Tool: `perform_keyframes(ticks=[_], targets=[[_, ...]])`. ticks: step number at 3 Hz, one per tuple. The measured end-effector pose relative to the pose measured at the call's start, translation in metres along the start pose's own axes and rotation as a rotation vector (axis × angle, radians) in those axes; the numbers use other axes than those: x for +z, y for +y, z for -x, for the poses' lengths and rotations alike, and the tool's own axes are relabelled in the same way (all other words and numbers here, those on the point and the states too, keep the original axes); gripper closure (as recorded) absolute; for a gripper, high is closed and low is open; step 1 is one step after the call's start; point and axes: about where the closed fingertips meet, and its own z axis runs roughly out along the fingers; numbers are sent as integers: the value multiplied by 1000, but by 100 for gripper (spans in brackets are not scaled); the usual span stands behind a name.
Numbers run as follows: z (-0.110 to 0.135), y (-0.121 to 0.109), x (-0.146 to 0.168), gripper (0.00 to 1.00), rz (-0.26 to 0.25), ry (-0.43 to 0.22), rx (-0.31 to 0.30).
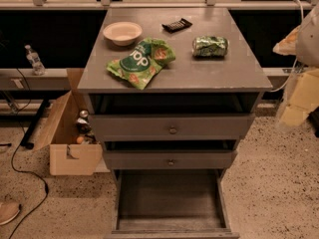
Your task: Place green can into bottom drawer
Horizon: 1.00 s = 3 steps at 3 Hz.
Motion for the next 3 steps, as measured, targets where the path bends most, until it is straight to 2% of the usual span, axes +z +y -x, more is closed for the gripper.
perform_keyframes(ticks=[1,2,3], targets=[[0,0,0,0,-2,-1,0],[14,-29,11,0,-22,-32,-27],[41,-94,41,0,-59,-82,-55]])
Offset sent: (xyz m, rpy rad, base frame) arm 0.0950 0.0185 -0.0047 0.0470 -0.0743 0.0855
